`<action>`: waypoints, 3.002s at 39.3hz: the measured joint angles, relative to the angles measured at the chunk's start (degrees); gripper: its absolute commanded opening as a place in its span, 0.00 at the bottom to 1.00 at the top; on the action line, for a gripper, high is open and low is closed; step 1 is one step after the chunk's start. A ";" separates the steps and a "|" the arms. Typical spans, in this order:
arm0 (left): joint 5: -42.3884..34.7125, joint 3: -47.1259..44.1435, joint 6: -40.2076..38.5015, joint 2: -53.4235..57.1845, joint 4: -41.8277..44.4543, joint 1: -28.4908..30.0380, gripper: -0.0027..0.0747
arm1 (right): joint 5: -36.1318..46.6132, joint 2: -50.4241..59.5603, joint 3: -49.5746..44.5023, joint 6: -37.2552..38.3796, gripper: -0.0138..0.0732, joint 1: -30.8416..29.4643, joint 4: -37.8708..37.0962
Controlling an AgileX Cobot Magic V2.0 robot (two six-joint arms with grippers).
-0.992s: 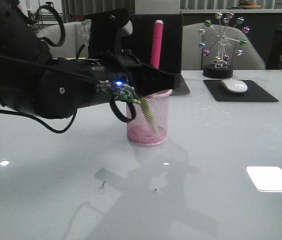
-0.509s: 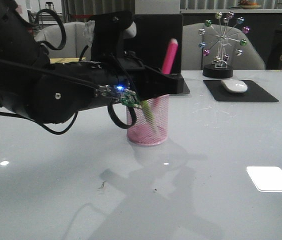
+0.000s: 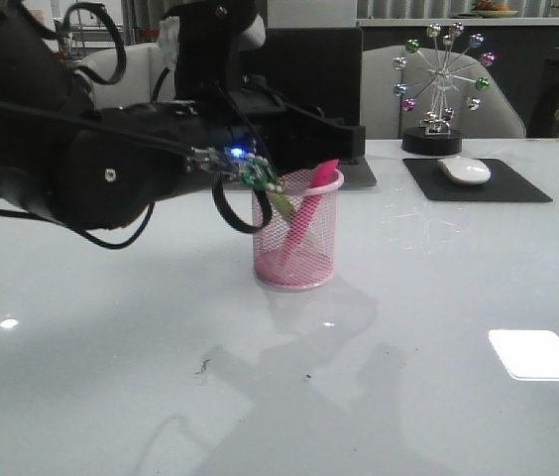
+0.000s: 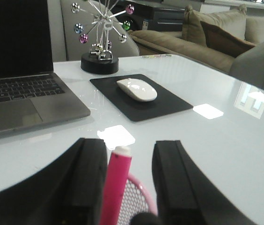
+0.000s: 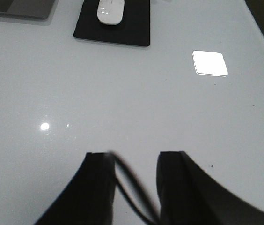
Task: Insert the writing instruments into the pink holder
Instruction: 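Lower the pink marker into the holder and open the left gripper, then withdraw the left gripper away from the holder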
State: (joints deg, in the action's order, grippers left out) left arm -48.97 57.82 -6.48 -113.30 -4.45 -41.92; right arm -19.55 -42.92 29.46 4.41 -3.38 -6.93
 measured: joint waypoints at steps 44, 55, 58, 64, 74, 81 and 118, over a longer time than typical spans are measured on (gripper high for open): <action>50.86 -2.74 9.17 47.32 1.18 30.24 0.43 | 0.00 0.00 0.00 0.00 0.57 0.00 0.00; 52.24 -12.67 9.22 57.73 1.51 37.25 0.43 | 0.00 0.00 0.00 0.00 0.57 0.00 0.00; 52.51 -15.99 9.22 60.38 1.51 37.97 0.43 | 0.00 0.00 0.00 0.00 0.57 0.00 0.00; 53.17 -21.41 9.22 64.27 1.26 38.22 0.43 | 0.00 0.00 0.00 0.00 0.57 0.00 0.00; 55.21 -27.02 9.22 68.46 0.14 38.22 0.43 | 0.00 0.00 0.00 0.00 0.57 0.00 0.00; 55.31 -27.38 9.22 69.01 0.10 38.22 0.43 | 0.00 0.00 0.00 0.00 0.57 0.00 0.00; 55.31 -27.48 9.30 69.01 0.20 38.25 0.43 | 1.01 0.00 0.00 0.00 0.56 0.00 0.00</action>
State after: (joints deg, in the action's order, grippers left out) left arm 6.34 30.34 2.82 -44.29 -4.24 -3.67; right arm -18.54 -42.92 29.46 4.41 -3.38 -6.93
